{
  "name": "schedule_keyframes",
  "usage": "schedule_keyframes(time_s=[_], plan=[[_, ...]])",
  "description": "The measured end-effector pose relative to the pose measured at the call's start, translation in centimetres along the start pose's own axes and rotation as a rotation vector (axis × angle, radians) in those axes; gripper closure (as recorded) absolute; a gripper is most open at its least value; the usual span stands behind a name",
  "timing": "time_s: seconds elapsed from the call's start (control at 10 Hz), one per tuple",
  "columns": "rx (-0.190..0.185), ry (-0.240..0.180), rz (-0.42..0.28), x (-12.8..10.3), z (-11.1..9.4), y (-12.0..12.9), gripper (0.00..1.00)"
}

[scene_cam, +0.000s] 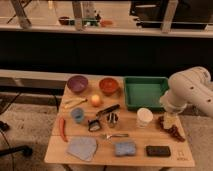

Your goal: Place eraser in tray

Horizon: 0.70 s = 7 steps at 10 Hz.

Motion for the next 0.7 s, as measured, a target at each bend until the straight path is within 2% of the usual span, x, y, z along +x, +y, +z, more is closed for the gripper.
schedule_keyframes(time_s=[0.2,0.7], plan=[[0.013,-0.001,0.004,0.1,-0.3,1.3,0.2],[0.008,-0.024,-0.018,-0.7,-1.6,3.7,0.2]])
